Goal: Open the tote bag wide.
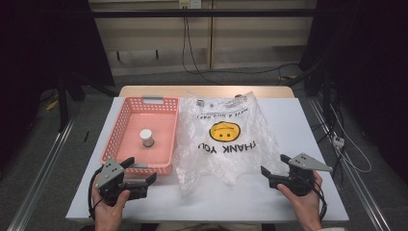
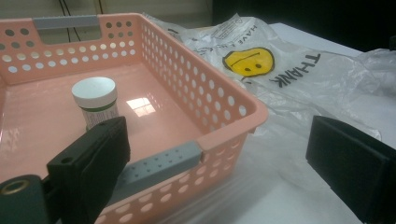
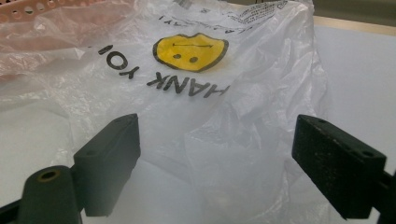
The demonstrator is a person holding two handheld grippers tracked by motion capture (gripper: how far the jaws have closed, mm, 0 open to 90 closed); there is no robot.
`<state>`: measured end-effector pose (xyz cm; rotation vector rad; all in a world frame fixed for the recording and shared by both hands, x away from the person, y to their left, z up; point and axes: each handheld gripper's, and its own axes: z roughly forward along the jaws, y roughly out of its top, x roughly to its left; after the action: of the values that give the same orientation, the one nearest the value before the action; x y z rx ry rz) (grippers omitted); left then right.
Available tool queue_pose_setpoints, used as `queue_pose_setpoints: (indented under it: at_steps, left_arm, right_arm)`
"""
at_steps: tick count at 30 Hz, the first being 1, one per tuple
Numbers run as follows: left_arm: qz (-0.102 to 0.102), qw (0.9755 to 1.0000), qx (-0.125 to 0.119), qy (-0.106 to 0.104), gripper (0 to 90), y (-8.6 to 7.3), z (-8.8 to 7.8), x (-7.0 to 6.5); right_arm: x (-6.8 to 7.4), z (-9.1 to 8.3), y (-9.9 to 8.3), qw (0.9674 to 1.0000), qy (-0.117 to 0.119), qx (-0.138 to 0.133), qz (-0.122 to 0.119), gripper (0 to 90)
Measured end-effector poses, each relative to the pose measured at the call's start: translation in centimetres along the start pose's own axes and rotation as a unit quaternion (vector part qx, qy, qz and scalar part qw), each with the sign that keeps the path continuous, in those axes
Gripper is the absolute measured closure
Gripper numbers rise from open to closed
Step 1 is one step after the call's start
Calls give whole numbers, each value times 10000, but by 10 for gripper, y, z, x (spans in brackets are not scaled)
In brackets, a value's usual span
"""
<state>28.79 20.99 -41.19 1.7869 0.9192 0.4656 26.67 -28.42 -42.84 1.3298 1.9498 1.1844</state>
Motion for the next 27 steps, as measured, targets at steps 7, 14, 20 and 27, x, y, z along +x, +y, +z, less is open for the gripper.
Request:
queue_pose_setpoints:
  at_steps: [7,14,20,27]
  left_arm:
    - [-46,10000,40,-14,59,0,1,0]
    - [7,9999,79,-65,58,0,1,-1]
    - [59,9999,86,-68,57,0,2,-1]
    - [40,9999,87,-99,56,-1,0,-1]
  right_arm:
    - [1,1,1,9999,41,75,-61,130]
    - [8,5,7,9995,131,208,-207,127]
    - [23,19,15,9971,354,431,-518,124]
    - [42,35,22,9921,755,671,-740,161]
